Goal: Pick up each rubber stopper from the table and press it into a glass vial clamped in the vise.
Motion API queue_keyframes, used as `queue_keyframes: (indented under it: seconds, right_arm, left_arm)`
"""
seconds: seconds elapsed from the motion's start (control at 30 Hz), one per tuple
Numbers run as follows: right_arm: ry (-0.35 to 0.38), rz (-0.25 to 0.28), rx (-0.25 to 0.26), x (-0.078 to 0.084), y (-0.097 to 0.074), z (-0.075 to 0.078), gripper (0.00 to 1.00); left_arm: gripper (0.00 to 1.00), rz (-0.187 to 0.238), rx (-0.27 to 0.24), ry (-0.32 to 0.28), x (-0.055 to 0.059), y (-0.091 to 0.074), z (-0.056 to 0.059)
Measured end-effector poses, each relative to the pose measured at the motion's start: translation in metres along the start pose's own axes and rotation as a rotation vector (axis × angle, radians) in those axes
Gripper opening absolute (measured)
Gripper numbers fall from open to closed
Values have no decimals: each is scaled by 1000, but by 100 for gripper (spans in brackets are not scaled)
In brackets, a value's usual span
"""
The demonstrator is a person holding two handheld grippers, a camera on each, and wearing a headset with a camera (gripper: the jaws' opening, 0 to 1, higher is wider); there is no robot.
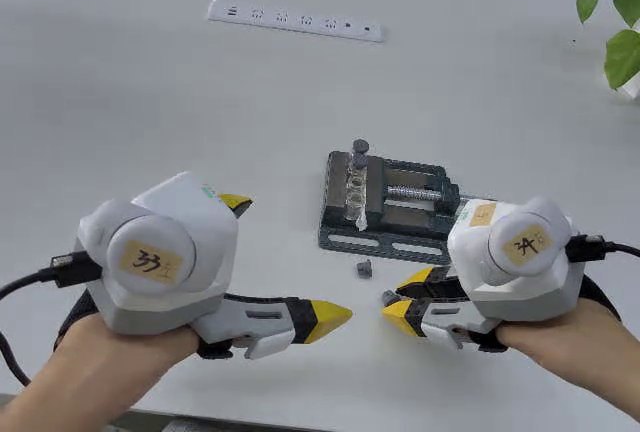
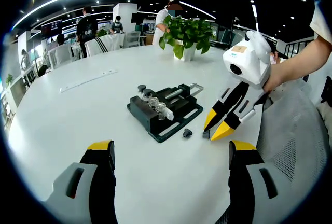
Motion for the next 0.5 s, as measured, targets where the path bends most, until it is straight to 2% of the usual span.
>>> queue_keyframes:
  seconds: [0.5]
  right_arm:
    - [23, 6, 12, -1, 3, -1, 8]
  left_arm:
    - [90, -1, 0, -7, 2, 1, 1]
Point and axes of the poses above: the centre of the closed fingertips' face, and the gripper's own axes: y roughly forward along the fingers, z roughly to its right, x roughly out of its underside, the point moved 7 cm from there along -y, roughly backward along the fingers, and after that the axes turned 2 degrees about -z, right-handed, at the moved point
